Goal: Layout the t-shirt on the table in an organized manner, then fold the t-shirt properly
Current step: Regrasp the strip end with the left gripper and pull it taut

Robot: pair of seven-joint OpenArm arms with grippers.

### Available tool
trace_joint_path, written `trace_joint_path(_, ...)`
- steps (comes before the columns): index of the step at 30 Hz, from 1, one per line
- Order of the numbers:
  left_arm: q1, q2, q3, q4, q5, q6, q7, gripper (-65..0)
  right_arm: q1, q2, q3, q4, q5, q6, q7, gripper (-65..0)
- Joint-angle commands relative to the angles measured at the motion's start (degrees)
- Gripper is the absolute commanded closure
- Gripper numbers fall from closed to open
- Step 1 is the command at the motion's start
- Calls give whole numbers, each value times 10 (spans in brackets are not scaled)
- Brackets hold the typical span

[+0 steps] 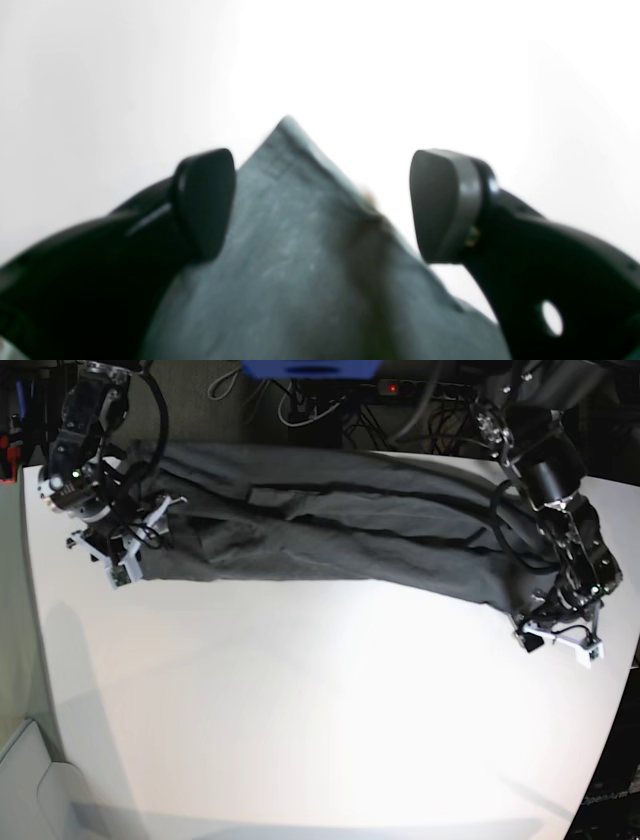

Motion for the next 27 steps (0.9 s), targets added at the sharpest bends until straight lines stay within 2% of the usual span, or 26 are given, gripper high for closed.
trace_joint_path(1,-17,-8,1,-1,-6,-3,-21,-531,5,4,1,9,6,0,11,-340)
trace_joint_path(11,-39,-9,1,-88,-6,-3,-72,-520,5,11,1,9,6,0,11,-340)
trace_joint_path(13,-39,-9,1,-90,-6,-3,-72,-455,5,15,1,9,6,0,11,-340)
trace_joint_path(18,-39,-9,1,-90,-6,-3,-72,-123,15,17,4,8,6,0,10,-340)
trace_joint_path(20,-39,-9,0,-87,-9,-3,-72,-29,17,17,4,2,6,0,9,-340)
trace_joint_path(22,-39,-9,-1,-85,-9,-3,-67,0,18,17,4,-9,6,0,10,-340)
trace_joint_path(27,-36,-9,-2,-65,-10,-3,-66,-2,25,17,4,-34,6,0,11,-340)
